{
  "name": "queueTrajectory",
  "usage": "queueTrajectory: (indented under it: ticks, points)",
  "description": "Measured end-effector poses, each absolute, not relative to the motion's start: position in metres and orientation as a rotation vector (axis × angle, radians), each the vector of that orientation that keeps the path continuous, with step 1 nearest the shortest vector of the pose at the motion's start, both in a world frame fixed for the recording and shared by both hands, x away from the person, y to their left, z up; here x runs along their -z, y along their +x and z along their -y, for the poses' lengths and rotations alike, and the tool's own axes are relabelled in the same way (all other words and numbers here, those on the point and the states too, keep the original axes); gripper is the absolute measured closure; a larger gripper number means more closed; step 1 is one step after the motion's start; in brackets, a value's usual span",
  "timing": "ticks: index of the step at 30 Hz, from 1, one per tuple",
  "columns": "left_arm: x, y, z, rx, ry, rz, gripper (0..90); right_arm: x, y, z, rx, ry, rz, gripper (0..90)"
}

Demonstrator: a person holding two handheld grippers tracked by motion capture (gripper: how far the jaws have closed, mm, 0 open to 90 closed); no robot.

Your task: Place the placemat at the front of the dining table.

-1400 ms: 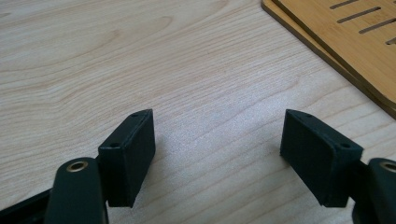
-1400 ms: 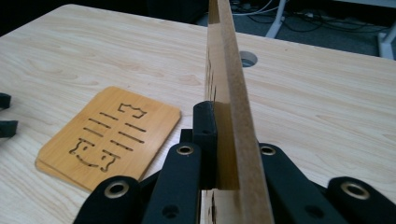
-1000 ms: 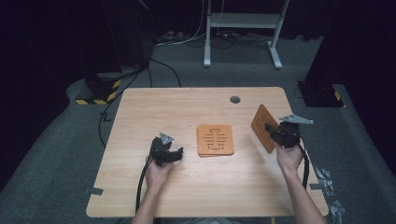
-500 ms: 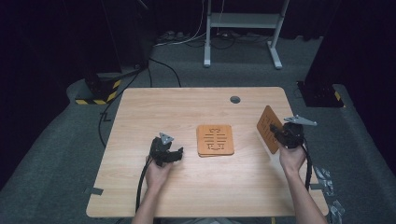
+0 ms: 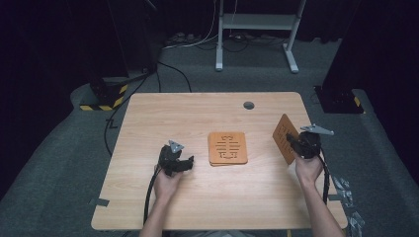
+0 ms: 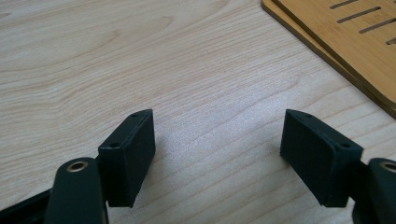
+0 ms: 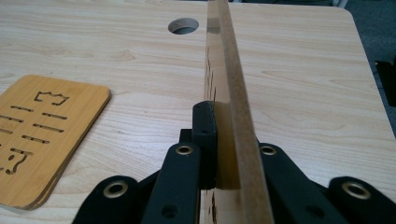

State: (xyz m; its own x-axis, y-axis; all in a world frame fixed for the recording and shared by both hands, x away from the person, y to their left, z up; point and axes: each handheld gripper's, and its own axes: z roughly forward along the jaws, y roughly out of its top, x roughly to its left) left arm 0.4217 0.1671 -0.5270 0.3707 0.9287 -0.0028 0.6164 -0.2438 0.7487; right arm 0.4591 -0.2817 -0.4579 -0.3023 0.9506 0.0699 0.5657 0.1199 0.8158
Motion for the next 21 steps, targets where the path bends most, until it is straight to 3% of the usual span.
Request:
queueTrajectory:
  ticks: [21]
  points:
    - [0.527,0.4217,-0.167,-0.596,1.961,-1.334,26.4,0.4587,0.4576,0.2902,-0.934,1.48,-1.894,55.9]
